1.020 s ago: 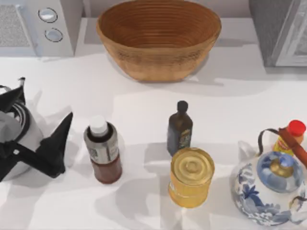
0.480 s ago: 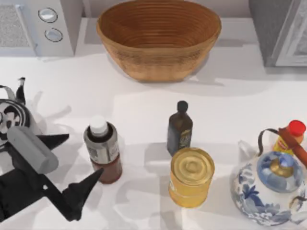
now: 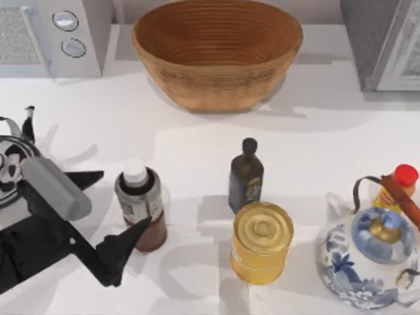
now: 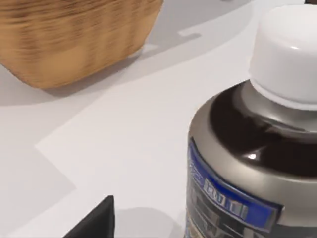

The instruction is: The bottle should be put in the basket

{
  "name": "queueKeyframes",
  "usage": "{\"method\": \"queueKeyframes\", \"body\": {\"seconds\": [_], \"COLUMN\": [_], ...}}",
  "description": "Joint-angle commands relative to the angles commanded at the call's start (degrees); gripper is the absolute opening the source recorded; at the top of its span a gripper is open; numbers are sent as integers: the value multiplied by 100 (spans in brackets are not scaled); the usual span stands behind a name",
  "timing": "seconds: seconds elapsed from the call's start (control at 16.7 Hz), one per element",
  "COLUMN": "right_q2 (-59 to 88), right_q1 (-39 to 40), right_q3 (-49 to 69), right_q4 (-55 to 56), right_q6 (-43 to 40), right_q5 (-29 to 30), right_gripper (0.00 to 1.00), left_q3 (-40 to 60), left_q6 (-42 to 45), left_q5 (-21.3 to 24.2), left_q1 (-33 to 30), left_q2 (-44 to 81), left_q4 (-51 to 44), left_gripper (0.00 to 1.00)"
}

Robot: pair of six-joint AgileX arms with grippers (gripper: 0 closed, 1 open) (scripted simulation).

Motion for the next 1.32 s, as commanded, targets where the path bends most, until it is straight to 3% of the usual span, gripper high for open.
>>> {"method": "queueKeyframes", "body": {"seconds": [0.48, 0.78, 1.08, 1.32], "right_q2": [0, 0, 0, 0], "right_q1": [0, 0, 0, 0], "right_q3": [0, 0, 0, 0], "right_q4": [0, 0, 0, 0], "right_q6": [0, 0, 0, 0], "right_q5": [0, 0, 0, 0], "right_gripper": [100, 100, 100, 100], "left_q3": [665, 499, 484, 484], "left_q6": [-249, -277, -277, -277], "left_q5": [-665, -756, -756, -756], "left_q1": [-740, -846, -845, -845], "left_q2": [2043, 2741, 2771, 2771], "left_q4": [1492, 2357, 2400, 2400], "left_gripper": [100, 100, 100, 70]}}
